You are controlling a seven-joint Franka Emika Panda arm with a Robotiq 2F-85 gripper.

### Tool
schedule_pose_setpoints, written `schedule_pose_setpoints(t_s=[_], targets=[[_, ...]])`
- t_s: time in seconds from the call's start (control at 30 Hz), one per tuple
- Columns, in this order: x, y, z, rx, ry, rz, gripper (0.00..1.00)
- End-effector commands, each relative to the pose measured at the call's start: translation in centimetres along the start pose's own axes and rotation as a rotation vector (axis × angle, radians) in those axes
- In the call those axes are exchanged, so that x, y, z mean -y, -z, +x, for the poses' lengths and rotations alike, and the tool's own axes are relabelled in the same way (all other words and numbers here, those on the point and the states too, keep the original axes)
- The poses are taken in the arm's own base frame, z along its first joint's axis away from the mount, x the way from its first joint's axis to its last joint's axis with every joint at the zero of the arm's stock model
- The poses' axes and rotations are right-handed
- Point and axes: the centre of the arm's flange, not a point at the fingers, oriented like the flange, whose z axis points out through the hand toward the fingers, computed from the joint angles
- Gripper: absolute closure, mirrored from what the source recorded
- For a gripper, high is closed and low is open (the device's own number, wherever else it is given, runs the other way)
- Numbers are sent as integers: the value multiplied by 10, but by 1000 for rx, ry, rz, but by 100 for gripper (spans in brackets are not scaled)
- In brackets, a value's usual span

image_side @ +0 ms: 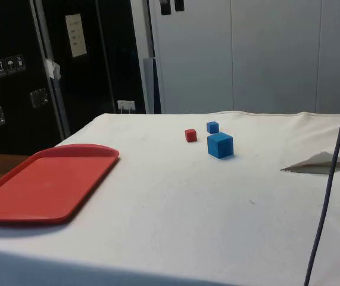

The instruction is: Pick up the largest block and place it onto the tray.

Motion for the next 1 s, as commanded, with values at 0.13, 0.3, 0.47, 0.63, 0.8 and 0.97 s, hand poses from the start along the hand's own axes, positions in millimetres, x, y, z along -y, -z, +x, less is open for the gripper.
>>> schedule_pose_setpoints(t_s=[0.13, 0.3, 0.47, 0.63, 0.8, 0.97], targets=[[5, -8, -4, 12, 3, 4, 0], [12, -24, -20, -11, 4, -5, 0], [16, -36, -29, -18, 9, -4, 0], [21, -55, -44, -27, 16, -1, 0], [21, -73, -55, -27, 24, 5, 0], [22, -85, -59, -18, 27, 17, 0]])
